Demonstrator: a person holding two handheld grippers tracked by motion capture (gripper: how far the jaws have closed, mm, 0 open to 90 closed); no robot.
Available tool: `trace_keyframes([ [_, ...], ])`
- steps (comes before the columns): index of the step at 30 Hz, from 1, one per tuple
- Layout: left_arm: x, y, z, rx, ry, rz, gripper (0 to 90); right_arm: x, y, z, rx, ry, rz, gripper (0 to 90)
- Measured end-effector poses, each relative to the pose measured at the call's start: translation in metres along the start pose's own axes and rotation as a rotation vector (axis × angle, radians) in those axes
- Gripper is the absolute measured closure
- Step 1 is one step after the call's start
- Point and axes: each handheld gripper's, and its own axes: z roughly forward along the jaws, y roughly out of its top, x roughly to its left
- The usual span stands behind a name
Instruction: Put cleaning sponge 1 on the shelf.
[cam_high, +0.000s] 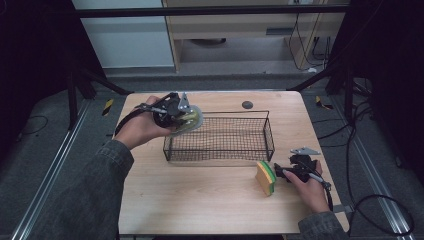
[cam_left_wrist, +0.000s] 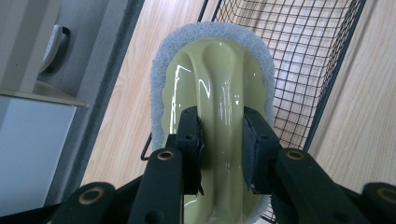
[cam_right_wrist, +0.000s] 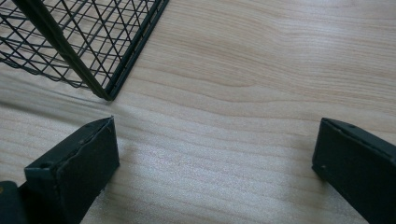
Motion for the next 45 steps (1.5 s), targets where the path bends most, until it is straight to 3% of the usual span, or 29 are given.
trace_keyframes([
  [8,0.001,0.004,0.006,-0.005,0.002,0.013,70.9,0.000,0.000,0.000,-0.001,0.000,0.002,0.7],
  [17,-0.006,0.007,0.015,0.018,0.003,0.062,70.9,0.000,0.000,0.000,-0.001,0.003,0.002,0.7],
  [27,-0.010,0.006,0.030,0.013,-0.012,0.071,70.9,0.000,0.000,0.000,-0.001,0.005,0.006,0.7],
  [45,-0.017,0.001,0.052,0.050,-0.026,0.084,70.9,0.000,0.000,0.000,-0.001,0.007,0.004,0.7],
])
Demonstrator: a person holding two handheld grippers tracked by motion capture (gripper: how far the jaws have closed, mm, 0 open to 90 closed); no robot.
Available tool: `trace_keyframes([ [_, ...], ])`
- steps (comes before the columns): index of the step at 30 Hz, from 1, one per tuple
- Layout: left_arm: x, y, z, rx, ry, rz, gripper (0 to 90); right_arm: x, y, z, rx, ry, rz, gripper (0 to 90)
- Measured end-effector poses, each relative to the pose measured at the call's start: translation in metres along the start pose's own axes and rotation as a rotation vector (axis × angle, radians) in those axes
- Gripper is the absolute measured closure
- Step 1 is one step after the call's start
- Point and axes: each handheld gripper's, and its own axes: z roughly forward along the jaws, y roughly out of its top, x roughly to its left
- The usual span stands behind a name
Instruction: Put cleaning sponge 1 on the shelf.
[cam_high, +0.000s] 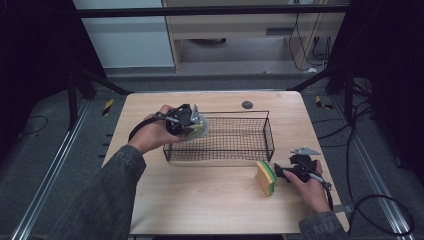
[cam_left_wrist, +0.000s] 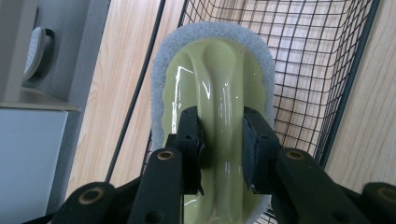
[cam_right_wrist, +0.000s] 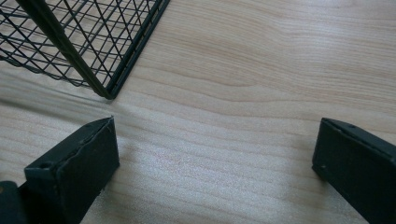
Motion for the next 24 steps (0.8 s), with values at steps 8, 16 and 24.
trace_keyframes([
  [8,0.000,-0.003,0.008,0.015,-0.006,0.006,70.9,0.000,0.000,0.000,0.000,0.000,0.000,0.7],
  [16,-0.001,-0.007,0.012,0.025,-0.017,0.006,70.9,0.000,0.000,0.000,0.000,0.001,0.000,0.7],
  [24,-0.001,-0.010,0.012,0.026,-0.021,0.005,70.9,0.000,0.000,0.000,0.000,0.001,-0.002,0.7],
])
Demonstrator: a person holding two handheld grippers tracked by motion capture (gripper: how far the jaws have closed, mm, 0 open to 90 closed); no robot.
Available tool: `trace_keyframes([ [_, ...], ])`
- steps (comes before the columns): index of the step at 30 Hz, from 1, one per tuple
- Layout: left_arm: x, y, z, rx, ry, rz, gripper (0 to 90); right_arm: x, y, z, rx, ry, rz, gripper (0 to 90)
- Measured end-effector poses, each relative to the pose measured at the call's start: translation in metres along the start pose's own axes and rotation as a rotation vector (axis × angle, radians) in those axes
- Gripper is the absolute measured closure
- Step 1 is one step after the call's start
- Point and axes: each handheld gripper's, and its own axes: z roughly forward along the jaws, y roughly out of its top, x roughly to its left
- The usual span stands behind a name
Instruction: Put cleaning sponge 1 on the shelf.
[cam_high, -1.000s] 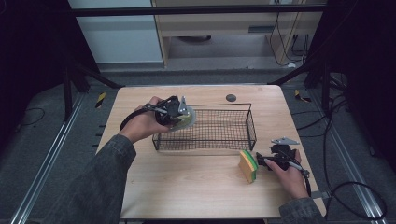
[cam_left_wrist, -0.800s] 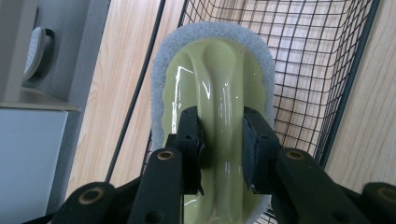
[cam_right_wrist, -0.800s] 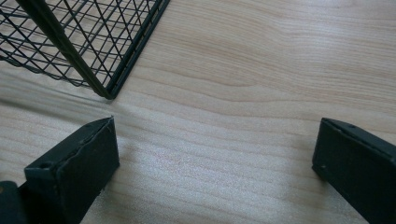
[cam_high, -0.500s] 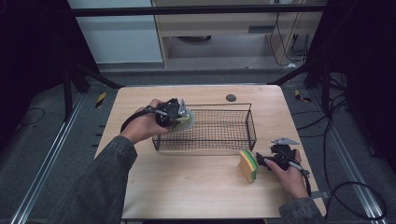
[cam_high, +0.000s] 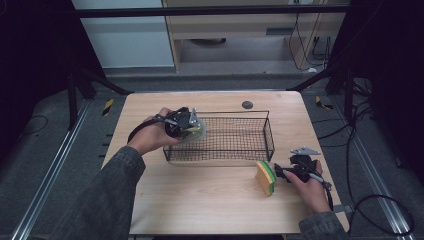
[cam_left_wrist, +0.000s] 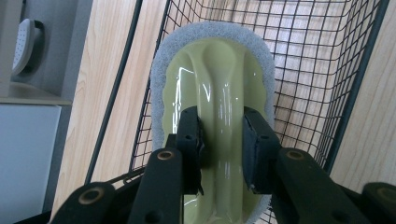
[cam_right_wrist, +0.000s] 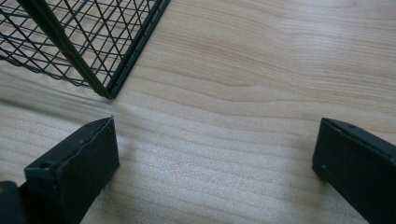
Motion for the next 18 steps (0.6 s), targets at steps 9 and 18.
trace_keyframes([
  [9,-0.0019,-0.0022,0.0025,0.003,-0.009,0.002,70.9,0.0001,0.0000,0.0000,0.000,0.000,0.001,0.7],
  [18,-0.0043,-0.0038,0.0065,0.008,-0.025,0.003,70.9,0.0001,0.0000,0.0000,0.000,0.000,0.000,0.7],
])
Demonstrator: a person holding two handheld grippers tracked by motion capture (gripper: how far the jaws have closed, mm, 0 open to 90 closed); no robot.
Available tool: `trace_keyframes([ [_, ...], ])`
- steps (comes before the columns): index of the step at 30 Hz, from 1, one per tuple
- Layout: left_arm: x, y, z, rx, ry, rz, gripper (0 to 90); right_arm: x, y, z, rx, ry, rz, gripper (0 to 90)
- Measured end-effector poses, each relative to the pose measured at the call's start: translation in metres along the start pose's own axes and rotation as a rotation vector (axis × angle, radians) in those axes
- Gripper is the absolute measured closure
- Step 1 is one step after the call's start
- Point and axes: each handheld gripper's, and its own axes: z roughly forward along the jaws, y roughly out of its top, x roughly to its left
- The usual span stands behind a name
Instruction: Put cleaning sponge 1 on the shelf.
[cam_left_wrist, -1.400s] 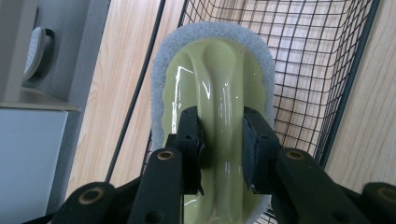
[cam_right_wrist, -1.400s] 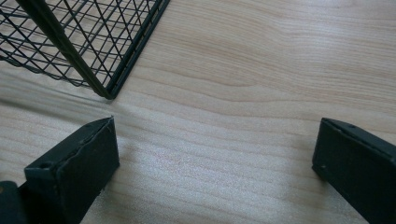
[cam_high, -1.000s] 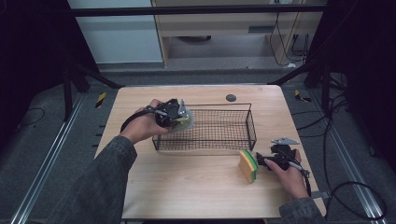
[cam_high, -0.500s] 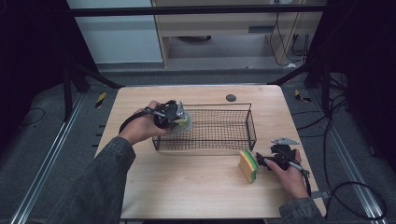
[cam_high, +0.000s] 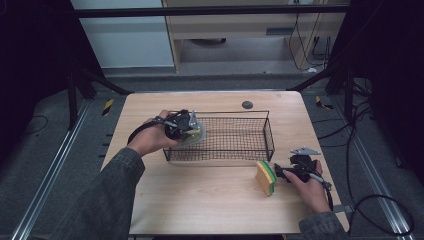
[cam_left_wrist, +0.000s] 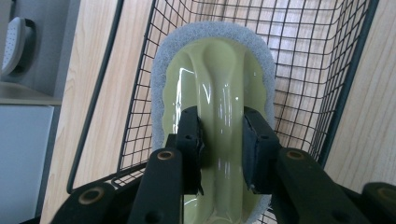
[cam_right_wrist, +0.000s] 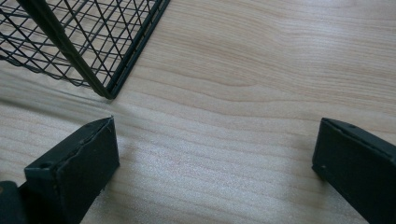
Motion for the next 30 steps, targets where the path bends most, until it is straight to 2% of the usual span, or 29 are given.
trace_keyframes([
  [19,-0.001,-0.002,0.014,0.013,-0.032,-0.021,70.9,0.000,0.000,0.000,0.003,0.002,-0.002,0.7],
  [30,-0.001,-0.002,0.025,0.043,-0.064,-0.033,70.9,0.000,0.000,0.000,0.003,0.002,-0.003,0.7],
])
